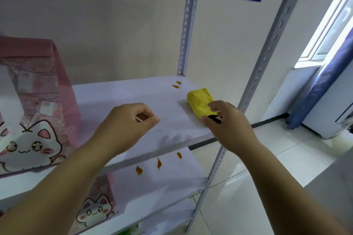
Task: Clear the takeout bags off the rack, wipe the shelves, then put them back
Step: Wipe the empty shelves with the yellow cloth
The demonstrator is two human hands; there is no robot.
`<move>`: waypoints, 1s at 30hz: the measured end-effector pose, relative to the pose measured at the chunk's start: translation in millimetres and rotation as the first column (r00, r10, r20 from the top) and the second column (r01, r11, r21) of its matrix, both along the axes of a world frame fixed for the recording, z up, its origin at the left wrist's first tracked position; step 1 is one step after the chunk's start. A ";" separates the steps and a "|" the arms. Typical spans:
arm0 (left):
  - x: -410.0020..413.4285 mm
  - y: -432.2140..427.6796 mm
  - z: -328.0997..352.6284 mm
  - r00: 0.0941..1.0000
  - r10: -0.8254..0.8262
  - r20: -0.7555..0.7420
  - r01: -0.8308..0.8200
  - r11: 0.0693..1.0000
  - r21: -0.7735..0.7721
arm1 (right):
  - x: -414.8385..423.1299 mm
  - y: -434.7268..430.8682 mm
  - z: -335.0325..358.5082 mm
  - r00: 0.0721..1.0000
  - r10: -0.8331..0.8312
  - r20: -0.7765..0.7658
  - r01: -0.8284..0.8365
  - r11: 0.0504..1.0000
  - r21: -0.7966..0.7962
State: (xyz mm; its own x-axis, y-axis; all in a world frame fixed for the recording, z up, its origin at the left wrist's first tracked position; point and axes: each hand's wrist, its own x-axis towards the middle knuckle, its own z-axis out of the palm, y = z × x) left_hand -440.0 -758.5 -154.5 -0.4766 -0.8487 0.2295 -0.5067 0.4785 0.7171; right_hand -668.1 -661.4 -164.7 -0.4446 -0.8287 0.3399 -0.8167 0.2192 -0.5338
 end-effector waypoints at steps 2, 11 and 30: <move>-9.6 -7.9 -5.5 1.000 0.006 0.024 -0.006 1.000 0.005 | -11.1 -16.0 -5.7 0.999 -0.001 -0.042 0.004 0.996 0.085; -44.4 -33.3 -23.6 0.982 0.152 0.114 -0.151 0.988 -0.022 | -54.7 -97.2 -24.0 0.981 -0.005 -0.192 0.098 0.872 0.480; -55.3 9.3 -25.3 0.946 0.281 0.165 -0.272 0.959 -0.077 | -60.4 -80.0 -26.2 0.958 0.283 -0.050 -0.243 0.892 0.382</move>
